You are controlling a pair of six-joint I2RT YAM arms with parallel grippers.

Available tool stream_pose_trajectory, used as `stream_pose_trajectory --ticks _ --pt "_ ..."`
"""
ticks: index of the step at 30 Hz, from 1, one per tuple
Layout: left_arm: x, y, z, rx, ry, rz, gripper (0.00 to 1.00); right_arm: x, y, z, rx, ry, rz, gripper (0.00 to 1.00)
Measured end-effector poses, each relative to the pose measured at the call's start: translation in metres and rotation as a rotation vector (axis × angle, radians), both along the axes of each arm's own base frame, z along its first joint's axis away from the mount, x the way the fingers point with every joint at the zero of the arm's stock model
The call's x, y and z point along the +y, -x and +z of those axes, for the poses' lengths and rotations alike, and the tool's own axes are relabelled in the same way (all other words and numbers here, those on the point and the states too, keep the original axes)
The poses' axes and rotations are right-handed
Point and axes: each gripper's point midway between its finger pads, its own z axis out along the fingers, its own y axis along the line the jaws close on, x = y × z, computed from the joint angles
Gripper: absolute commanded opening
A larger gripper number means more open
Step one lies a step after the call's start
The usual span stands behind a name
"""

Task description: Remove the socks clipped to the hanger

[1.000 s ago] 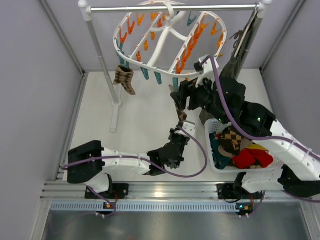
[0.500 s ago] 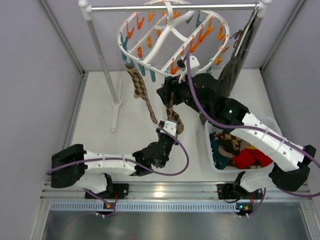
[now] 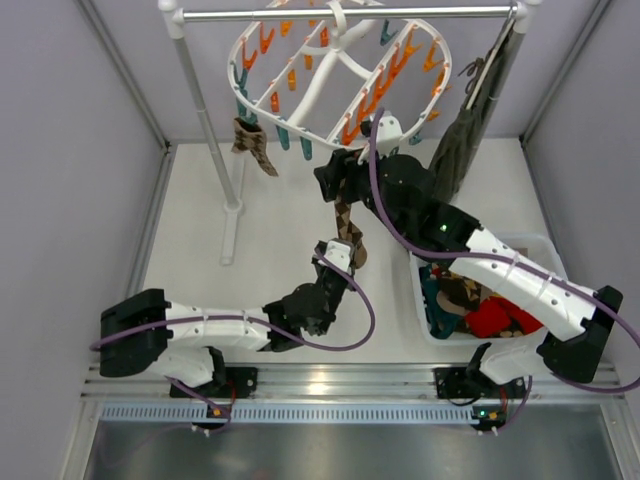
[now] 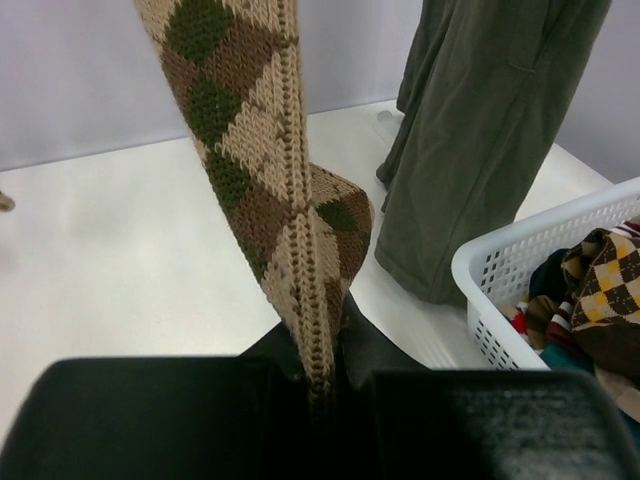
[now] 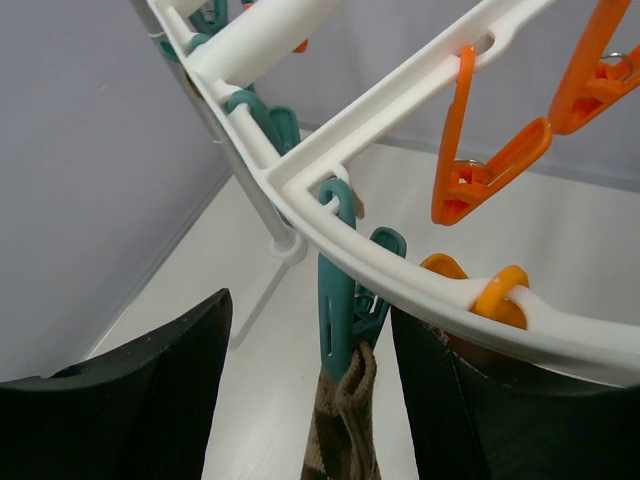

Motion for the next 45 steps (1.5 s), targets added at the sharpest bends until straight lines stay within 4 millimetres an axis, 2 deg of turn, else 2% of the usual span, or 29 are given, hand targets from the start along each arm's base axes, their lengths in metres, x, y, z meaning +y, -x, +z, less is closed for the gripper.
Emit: stream_pose_trajectory --ticks 5,12,17,22,27,28,29,31,37,38,40,45 --pt "-0.004 0.002 -0.001 0.005 0.008 -0.022 0.00 0.000 -0.007 -0.015 -0.003 -0.007 -0.037 0.63" --pt "-0.002 0.005 0.006 0.012 0.037 -0.039 0.00 -0.003 -0.013 -0.001 -0.041 -0.059 -0.065 0.67" --pt "0.000 0.010 0.015 0.016 0.084 -0.072 0.00 -0.004 -0.017 0.001 -0.052 -0.062 -0.049 0.70" --pt "0.004 0.014 0.020 0.020 0.112 -0.092 0.00 0.000 -0.021 -0.001 -0.052 -0.062 -0.006 0.69" --pt "0.009 0.016 0.023 0.018 0.128 -0.101 0.00 0.010 -0.019 -0.001 -0.057 -0.068 0.057 0.58" --pt "0.009 0.017 0.023 0.018 0.129 -0.103 0.00 0.012 -0.018 0.000 -0.061 -0.072 0.072 0.48" --pt "0.010 0.017 0.023 0.019 0.129 -0.105 0.00 0.014 -0.016 0.001 -0.064 -0.076 0.086 0.45" --pt "0.010 0.018 0.022 0.020 0.129 -0.109 0.00 0.015 -0.016 0.004 -0.073 -0.080 0.098 0.44" --pt "0.010 0.018 0.018 0.027 0.127 -0.113 0.00 0.017 -0.016 0.007 -0.083 -0.088 0.119 0.20" --pt "0.010 0.018 0.018 0.028 0.128 -0.114 0.00 0.018 -0.016 0.007 -0.085 -0.089 0.121 0.12" --pt "0.009 0.018 0.017 0.029 0.125 -0.116 0.00 0.019 -0.017 0.007 -0.088 -0.096 0.123 0.01" --pt "0.010 0.019 0.013 0.033 0.119 -0.117 0.00 0.021 -0.019 0.005 -0.085 -0.094 0.119 0.00"
